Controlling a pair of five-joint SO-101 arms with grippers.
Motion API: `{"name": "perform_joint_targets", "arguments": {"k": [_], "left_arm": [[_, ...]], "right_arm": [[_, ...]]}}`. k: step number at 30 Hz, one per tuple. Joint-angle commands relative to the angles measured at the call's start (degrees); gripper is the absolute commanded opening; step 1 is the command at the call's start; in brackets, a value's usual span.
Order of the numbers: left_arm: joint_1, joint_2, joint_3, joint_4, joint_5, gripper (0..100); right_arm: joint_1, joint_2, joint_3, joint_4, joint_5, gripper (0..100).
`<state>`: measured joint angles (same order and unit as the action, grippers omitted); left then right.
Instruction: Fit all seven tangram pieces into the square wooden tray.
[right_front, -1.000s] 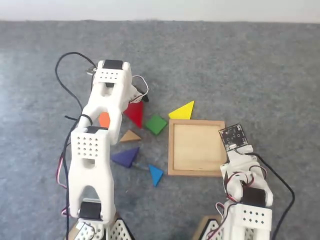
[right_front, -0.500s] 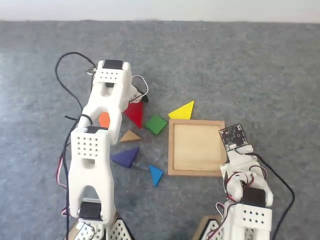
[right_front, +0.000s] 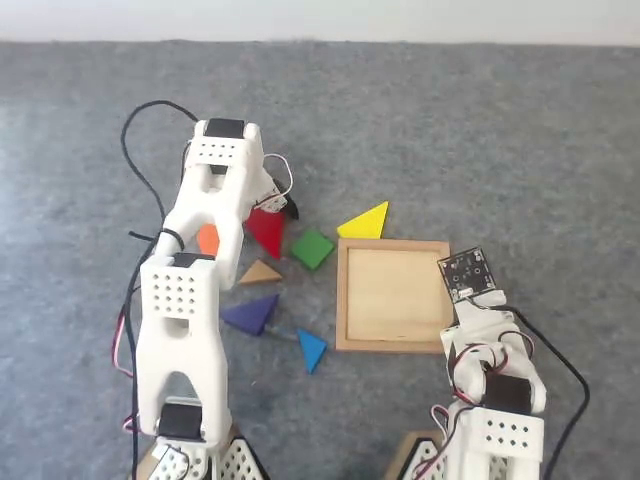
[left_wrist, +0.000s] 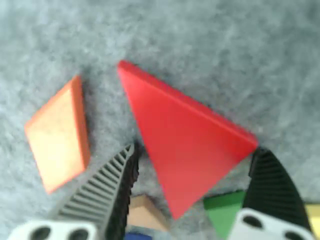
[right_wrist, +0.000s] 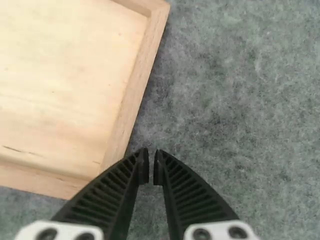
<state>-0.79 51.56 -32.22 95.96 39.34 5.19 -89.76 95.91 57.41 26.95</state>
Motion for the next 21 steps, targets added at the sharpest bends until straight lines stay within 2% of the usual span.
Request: {"name": "perform_joint_targets", "arguments": {"k": [1, 4, 6, 8, 13, 21], "left_arm": [[-0.88, 0.18, 1.1, 0.35, -12.31, 33], [-2.29, 0.18, 1.1, -1.23, -20.13, 32], [-2.99, 0.18, 0.92, -2.29, -21.19, 29], [-3.25, 0.26, 0.4, -2.9, -18.64, 29], [-3.08, 0.26, 0.22, -3.78, -6.86, 33], [0.26, 0.18, -0.04, -4.13, 0.18, 35]], "right_arm": [[0.04, -0.66, 0.97, -1.1, -0.18, 3.9], [0.04, -0.66, 0.97, -1.1, -0.18, 3.9], [0.04, -0.66, 0.97, -1.1, -0.18, 3.9], [0.04, -0.66, 0.97, -1.1, -0.18, 3.9], [0.04, -0.66, 0.97, -1.1, -0.18, 3.9], [0.04, -0.66, 0.97, -1.1, -0.18, 3.9]]}}
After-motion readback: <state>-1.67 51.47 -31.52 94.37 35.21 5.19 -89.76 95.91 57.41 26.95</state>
